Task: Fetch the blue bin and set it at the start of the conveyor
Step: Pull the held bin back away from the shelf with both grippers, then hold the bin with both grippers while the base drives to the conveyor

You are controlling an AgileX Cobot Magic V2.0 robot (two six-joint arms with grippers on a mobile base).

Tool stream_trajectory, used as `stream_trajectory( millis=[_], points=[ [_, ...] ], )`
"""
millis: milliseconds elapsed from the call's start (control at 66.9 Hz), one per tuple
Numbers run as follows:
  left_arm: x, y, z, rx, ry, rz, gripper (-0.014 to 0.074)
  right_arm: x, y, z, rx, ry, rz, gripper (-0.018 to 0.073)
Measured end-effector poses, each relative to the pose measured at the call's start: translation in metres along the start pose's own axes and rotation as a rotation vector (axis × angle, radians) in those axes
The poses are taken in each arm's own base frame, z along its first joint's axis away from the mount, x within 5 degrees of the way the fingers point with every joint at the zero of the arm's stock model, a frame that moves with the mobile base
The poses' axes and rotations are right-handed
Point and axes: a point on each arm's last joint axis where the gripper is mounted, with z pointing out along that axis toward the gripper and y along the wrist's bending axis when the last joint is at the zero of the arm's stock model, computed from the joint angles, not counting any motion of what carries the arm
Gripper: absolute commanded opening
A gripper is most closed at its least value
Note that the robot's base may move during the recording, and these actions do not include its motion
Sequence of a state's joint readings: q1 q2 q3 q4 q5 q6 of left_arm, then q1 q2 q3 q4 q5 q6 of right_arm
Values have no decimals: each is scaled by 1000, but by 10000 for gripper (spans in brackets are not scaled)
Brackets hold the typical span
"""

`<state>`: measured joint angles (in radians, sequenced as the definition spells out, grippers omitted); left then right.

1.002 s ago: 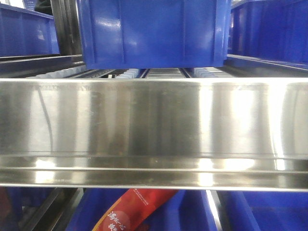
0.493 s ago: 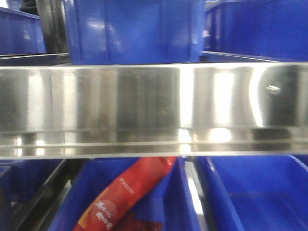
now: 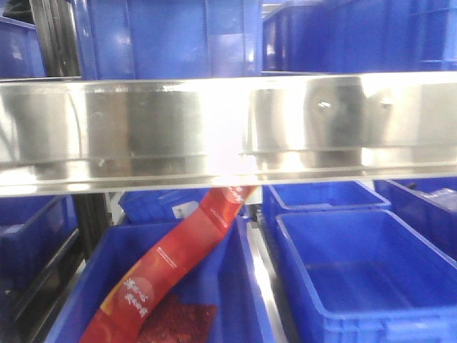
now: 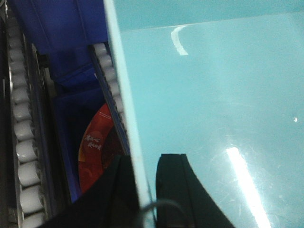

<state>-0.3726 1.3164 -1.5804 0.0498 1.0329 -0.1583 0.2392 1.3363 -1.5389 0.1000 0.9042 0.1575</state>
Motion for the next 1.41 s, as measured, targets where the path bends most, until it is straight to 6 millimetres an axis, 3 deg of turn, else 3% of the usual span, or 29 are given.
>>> stream_trajectory(
  millis=[1406],
  points=[
    [0,0,0,-2,0,1,-111,-1,0,0,1,-7,-1,-153]
  ],
)
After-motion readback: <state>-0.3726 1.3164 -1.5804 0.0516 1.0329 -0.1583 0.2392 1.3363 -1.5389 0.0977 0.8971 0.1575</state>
